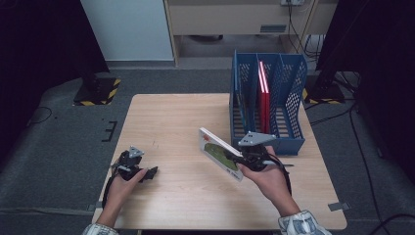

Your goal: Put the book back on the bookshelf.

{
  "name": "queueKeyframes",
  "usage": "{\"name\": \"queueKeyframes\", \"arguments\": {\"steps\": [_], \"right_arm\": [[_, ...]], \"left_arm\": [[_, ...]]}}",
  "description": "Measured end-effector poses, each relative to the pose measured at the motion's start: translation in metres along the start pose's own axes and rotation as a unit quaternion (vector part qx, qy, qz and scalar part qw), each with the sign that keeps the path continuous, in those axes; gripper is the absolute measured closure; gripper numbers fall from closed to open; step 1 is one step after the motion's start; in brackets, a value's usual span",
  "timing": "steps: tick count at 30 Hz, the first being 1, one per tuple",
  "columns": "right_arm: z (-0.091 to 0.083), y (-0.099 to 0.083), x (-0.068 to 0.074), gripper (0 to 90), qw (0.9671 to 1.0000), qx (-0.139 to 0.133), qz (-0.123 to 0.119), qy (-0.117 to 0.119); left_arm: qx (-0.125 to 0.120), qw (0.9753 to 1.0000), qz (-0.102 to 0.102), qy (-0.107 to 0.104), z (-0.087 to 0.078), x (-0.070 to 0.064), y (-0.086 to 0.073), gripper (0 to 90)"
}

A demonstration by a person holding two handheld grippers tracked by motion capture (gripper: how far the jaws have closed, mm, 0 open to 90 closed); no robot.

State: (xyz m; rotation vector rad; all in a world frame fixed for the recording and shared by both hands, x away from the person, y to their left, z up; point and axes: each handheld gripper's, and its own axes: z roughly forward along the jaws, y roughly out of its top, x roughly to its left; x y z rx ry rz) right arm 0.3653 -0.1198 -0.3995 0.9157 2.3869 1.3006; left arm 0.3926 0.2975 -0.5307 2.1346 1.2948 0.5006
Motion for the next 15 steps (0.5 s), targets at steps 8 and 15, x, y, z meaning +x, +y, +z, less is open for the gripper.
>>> {"name": "queueKeyframes", "arguments": {"steps": [8,15], "right_arm": [[-0.016,-0.003,-0.005,76.3,0.9999,-0.007,0.008,-0.007],[-0.025,-0.004,-0.006,76.3,0.9999,-0.010,0.008,-0.011]], "left_arm": [[-0.005,1.0000,-0.008,-0.002,0.001,0.000,-0.001,1.5],[-0.014,0.9999,-0.010,-0.001,0.001,-0.001,-0.004,0.0]]}}
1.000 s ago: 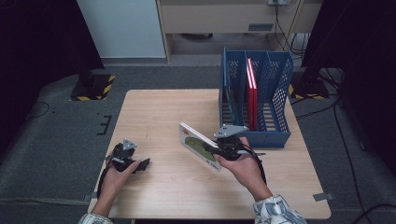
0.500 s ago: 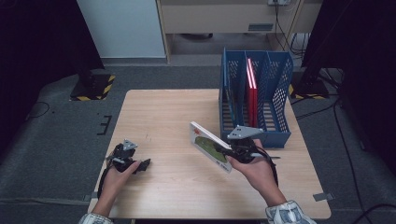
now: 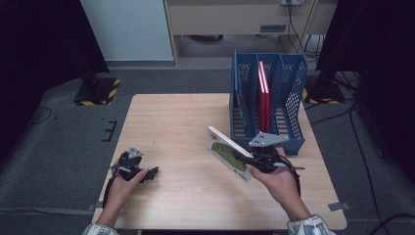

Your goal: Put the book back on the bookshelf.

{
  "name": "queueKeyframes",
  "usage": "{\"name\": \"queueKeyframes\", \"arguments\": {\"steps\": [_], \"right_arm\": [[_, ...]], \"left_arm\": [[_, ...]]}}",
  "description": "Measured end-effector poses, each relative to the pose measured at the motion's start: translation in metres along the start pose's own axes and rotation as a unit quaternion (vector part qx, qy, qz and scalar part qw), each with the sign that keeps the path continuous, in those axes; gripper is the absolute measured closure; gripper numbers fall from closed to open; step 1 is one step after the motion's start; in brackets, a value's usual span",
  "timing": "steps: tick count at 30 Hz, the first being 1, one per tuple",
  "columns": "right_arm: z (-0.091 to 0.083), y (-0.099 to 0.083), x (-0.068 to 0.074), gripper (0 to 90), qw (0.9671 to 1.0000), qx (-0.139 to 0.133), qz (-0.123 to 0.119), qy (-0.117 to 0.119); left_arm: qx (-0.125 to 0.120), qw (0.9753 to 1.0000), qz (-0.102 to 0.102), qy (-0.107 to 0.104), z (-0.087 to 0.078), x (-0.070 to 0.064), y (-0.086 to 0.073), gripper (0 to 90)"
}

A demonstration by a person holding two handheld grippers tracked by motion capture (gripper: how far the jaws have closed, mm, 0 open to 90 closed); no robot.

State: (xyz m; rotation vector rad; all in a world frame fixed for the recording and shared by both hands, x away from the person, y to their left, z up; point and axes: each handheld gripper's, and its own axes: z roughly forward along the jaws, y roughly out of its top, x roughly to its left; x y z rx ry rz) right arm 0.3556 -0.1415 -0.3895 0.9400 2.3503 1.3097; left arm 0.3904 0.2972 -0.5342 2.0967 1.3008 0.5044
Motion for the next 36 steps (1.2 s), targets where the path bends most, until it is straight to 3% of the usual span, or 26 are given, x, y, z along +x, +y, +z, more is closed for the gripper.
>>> {"name": "queueKeyframes", "arguments": {"steps": [9,17,36], "right_arm": [[-0.014,0.001,-0.004,76.3,0.9999,-0.005,0.005,-0.007],[-0.029,0.001,-0.009,76.3,0.9998,-0.009,0.008,-0.017],[-0.072,0.000,-0.038,76.3,0.9974,-0.018,0.035,-0.060]], "left_arm": [[-0.016,0.9999,-0.002,0.003,0.001,-0.003,-0.003,0.0],[-0.016,0.9999,-0.003,0.003,0.001,-0.003,-0.003,0.0],[-0.016,0.9999,-0.003,0.004,0.001,-0.003,-0.003,0.0]]}}
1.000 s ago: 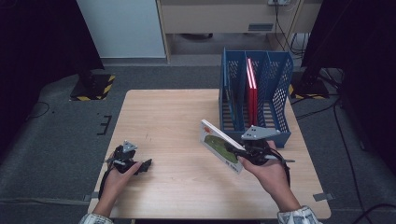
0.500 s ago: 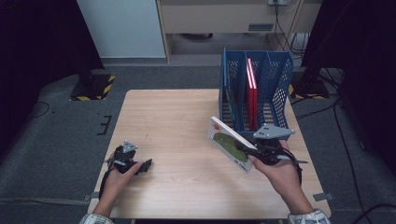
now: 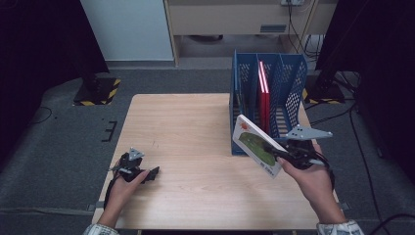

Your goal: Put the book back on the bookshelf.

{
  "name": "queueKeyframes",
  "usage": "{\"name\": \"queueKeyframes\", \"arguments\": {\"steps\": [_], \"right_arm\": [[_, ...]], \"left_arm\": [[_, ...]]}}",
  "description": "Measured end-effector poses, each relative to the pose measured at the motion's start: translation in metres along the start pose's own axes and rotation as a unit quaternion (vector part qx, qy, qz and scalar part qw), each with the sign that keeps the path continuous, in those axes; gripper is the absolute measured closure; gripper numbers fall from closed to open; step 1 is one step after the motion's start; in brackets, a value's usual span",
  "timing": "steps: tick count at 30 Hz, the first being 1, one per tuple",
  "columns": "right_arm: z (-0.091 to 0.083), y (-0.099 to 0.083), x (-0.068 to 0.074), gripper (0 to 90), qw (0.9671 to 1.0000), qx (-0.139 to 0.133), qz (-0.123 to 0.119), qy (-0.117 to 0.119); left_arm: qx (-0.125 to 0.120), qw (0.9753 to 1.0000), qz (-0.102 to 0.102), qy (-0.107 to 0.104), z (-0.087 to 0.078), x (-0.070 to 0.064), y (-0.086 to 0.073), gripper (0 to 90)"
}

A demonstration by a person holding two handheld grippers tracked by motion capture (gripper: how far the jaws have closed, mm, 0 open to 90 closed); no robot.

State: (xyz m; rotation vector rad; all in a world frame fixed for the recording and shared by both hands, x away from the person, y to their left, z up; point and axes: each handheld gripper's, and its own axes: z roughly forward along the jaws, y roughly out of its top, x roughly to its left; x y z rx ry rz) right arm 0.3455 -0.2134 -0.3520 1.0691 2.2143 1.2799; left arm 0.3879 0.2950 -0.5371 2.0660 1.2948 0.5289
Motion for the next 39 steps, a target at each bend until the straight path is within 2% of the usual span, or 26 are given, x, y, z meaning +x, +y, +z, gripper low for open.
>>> {"name": "queueKeyframes", "arguments": {"steps": [10,22,39], "right_arm": [[-0.014,0.000,-0.017,76.3,0.9995,-0.006,0.015,-0.026],[-0.017,0.001,-0.038,76.3,0.9977,-0.007,0.036,-0.057],[-0.021,0.001,-0.056,76.3,0.9949,-0.007,0.052,-0.086]], "left_arm": [[0.000,1.0000,0.000,0.000,0.000,0.000,0.000,0.0],[0.000,1.0000,0.000,0.000,0.000,0.000,0.000,0.0],[0.000,1.0000,-0.001,0.001,0.000,-0.001,0.000,0.0]]}}
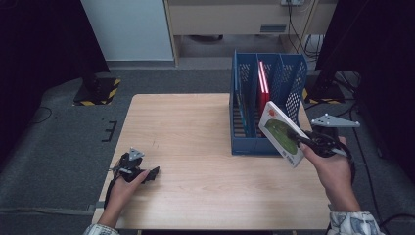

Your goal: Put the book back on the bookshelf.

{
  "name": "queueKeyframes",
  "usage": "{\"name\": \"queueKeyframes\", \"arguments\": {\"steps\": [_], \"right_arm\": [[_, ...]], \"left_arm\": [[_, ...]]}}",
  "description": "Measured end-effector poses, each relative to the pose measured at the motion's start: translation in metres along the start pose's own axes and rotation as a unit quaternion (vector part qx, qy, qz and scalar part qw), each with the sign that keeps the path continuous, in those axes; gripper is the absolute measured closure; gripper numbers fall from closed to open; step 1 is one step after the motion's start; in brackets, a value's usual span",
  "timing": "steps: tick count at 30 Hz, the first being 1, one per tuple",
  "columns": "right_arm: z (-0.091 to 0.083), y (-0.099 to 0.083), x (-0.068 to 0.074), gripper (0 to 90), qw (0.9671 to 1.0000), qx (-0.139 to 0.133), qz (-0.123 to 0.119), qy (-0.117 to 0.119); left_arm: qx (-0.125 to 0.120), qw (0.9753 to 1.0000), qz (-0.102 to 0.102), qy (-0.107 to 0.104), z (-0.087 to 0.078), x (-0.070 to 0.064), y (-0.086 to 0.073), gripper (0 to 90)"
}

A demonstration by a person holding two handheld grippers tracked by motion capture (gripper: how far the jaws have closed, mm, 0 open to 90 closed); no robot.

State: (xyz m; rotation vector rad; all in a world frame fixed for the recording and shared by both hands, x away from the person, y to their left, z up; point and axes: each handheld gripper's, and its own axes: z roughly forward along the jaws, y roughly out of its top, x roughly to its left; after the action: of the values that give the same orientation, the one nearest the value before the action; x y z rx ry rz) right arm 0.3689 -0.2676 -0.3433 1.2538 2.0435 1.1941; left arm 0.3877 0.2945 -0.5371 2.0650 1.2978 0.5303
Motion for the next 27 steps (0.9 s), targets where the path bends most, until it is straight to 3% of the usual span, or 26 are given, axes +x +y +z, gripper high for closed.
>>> {"name": "queueKeyframes", "arguments": {"steps": [27], "right_arm": [[-0.005,0.011,-0.026,76.3,0.9983,-0.009,0.028,-0.050]], "left_arm": [[0.001,1.0000,0.000,0.000,0.001,0.000,0.001,0.0]]}}
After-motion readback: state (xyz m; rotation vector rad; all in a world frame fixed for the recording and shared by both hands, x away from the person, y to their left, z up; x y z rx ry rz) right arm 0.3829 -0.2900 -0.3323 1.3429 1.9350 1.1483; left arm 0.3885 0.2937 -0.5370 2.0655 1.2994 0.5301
